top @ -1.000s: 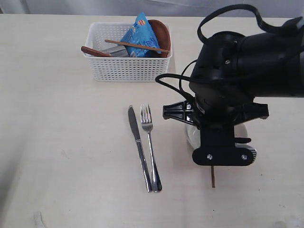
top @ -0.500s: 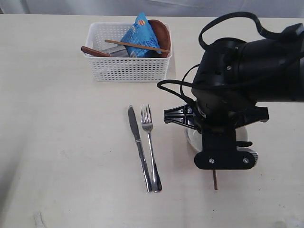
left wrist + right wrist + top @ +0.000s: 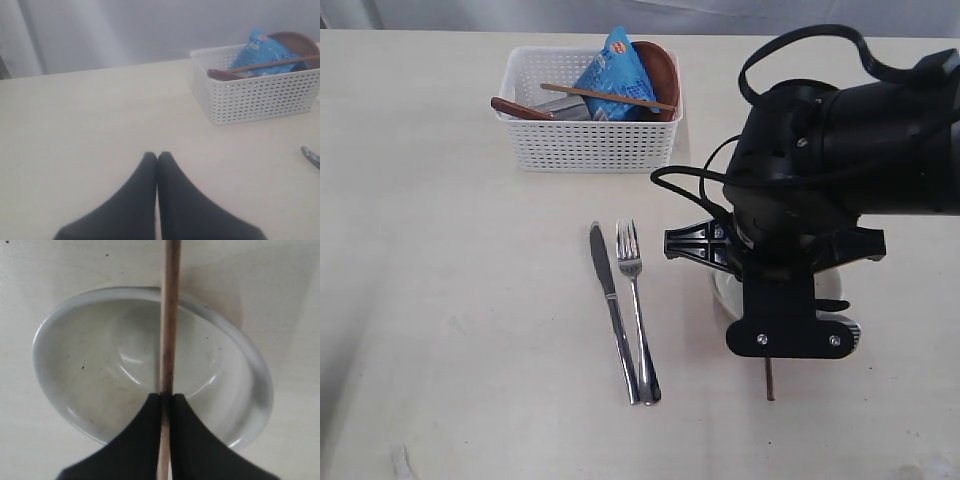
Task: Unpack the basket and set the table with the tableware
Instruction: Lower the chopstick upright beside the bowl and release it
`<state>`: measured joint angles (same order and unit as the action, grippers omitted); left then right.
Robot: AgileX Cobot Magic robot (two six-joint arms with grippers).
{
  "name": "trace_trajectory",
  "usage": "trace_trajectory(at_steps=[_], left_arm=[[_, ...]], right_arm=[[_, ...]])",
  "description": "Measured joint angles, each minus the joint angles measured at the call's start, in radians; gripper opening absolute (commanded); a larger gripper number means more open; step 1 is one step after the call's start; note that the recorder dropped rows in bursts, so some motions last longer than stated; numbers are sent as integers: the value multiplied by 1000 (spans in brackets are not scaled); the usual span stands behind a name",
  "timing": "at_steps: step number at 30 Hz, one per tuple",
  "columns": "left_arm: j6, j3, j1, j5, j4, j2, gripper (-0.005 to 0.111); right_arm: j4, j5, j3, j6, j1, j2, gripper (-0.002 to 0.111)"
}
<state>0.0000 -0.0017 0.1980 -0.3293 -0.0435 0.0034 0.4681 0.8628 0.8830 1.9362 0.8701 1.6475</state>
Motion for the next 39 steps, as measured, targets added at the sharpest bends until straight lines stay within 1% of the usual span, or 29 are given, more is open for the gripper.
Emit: trace_trajectory(at_steps=[33,35,39], left_arm=[[0,0,0,0,0,0,0],[0,0,0,0,0,0,0],[0,0,0,0,0,0,0]], right_arm=[[8,-7,0,-38,0,17,0],[8,-7,0,-49,0,17,5],[8,-9,0,-53,0,17,27]])
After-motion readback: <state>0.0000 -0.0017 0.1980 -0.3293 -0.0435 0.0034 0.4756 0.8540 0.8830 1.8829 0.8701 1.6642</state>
